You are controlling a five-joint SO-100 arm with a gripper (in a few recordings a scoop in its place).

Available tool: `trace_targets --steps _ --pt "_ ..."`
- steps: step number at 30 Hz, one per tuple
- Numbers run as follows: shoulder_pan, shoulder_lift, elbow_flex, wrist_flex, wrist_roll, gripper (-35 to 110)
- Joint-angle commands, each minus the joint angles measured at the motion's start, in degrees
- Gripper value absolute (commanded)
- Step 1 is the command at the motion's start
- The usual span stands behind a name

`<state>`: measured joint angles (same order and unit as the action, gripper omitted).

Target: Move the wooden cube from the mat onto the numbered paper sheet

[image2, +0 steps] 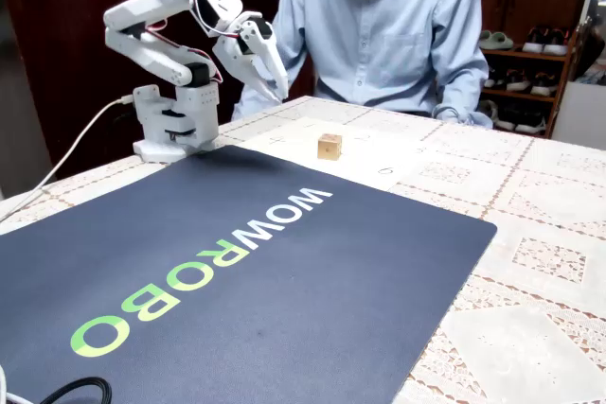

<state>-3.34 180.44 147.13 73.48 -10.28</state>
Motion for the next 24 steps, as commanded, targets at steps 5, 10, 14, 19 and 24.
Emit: trace_targets --steps 5,10,14,19,24 --pt "6.3 6.2 4.5 4.9 1.1 0" --pt "8.8 6.1 9.4 4.0 2.6 0" --pt "12.5 6.1 11.2 6.2 3.7 0" --pt "16.6 6.0 13.2 6.9 1.4 0" --pt "18.4 6.1 18.4 6.0 -0.4 0"
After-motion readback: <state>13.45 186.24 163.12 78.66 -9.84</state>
